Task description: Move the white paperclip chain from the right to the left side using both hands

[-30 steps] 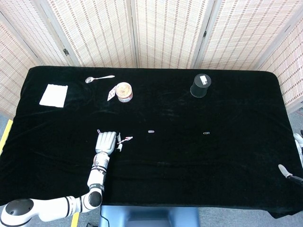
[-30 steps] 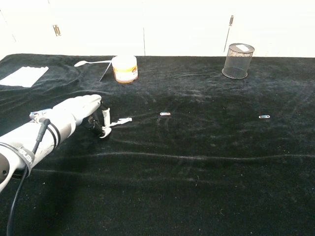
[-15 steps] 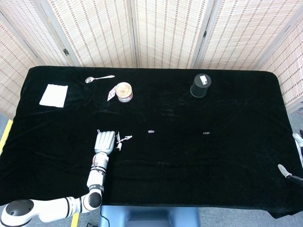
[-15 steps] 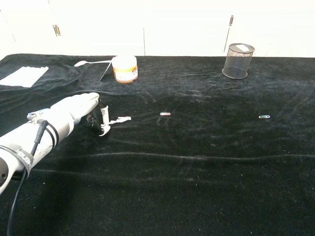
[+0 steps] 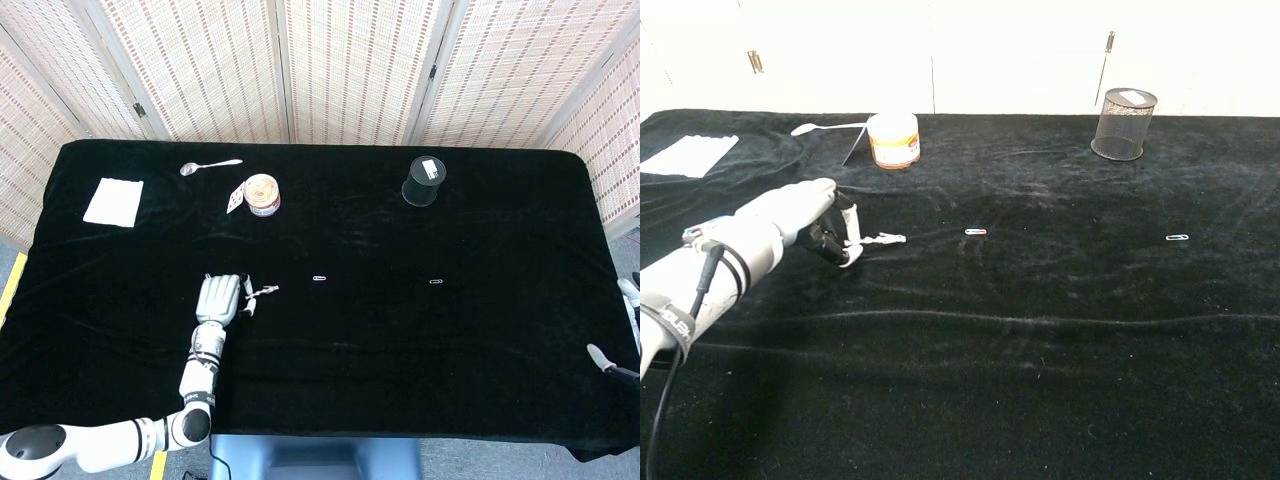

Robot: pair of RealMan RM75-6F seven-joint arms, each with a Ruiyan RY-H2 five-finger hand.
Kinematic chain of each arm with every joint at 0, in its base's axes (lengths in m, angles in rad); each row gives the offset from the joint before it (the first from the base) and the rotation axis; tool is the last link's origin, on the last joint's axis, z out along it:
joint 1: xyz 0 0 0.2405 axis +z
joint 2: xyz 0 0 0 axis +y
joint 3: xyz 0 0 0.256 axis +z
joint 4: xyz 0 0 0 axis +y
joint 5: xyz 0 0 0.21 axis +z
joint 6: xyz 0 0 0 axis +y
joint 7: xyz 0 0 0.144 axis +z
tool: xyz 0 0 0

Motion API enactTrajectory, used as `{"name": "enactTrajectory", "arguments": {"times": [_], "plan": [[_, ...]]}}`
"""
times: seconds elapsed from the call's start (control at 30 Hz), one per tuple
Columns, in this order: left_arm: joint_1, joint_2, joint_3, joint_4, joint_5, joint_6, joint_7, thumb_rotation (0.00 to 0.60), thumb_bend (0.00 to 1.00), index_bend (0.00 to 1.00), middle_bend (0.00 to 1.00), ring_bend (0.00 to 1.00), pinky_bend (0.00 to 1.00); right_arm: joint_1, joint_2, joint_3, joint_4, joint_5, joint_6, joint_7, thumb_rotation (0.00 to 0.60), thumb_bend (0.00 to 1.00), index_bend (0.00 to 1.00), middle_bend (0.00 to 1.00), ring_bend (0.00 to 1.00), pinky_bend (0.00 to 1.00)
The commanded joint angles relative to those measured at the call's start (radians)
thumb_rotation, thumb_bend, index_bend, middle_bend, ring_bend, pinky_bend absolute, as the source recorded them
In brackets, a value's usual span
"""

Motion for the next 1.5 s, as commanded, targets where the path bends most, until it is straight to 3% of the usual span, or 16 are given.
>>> {"name": "enactTrajectory", "arguments": {"times": [0.03, 1.5], "plan": [[0.007, 0.008, 0.001, -0.01, 0.009, 0.0, -0.012, 0.6, 0.67, 0.8, 1.0, 1.0, 1.0, 0.001, 0.001, 0.001, 0.0, 0.001, -0.001, -0.001, 0.6, 0.25, 0.02, 0.0, 0.0, 0.0], [0.062, 0.113, -0.025, -0.11, 0.027, 0.062, -0.054, 0.6, 0.68, 0.8, 1.0, 1.0, 1.0, 0.031, -0.002, 0.007, 0.008, 0.016, -0.051, -0.007, 0.6, 0.25, 0.02, 0.0, 0.0, 0.0]]}}
